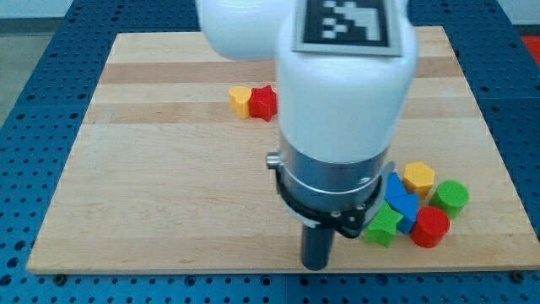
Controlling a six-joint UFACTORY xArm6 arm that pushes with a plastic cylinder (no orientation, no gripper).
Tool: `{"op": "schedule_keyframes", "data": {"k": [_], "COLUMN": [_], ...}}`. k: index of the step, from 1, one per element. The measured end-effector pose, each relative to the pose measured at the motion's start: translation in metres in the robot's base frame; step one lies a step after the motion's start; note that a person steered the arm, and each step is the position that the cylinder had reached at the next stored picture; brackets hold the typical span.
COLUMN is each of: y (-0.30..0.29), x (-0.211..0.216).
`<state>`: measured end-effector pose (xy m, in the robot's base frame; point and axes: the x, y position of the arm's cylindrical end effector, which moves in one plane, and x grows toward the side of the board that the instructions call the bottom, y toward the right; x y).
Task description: Move the green star towards the center
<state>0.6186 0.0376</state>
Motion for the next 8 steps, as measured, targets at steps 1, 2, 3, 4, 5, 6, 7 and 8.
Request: {"op": "schedule_keyframes", "data": {"k": [1,2,3,4,5,6,7,8], "y": [0.043,0.093,0.102,0.102,0.098,0.079,0.058,0.064], "x": [0.0,0.0,0.0,-0.007,-0.014,-0.015,-0.015,-0.017]}}
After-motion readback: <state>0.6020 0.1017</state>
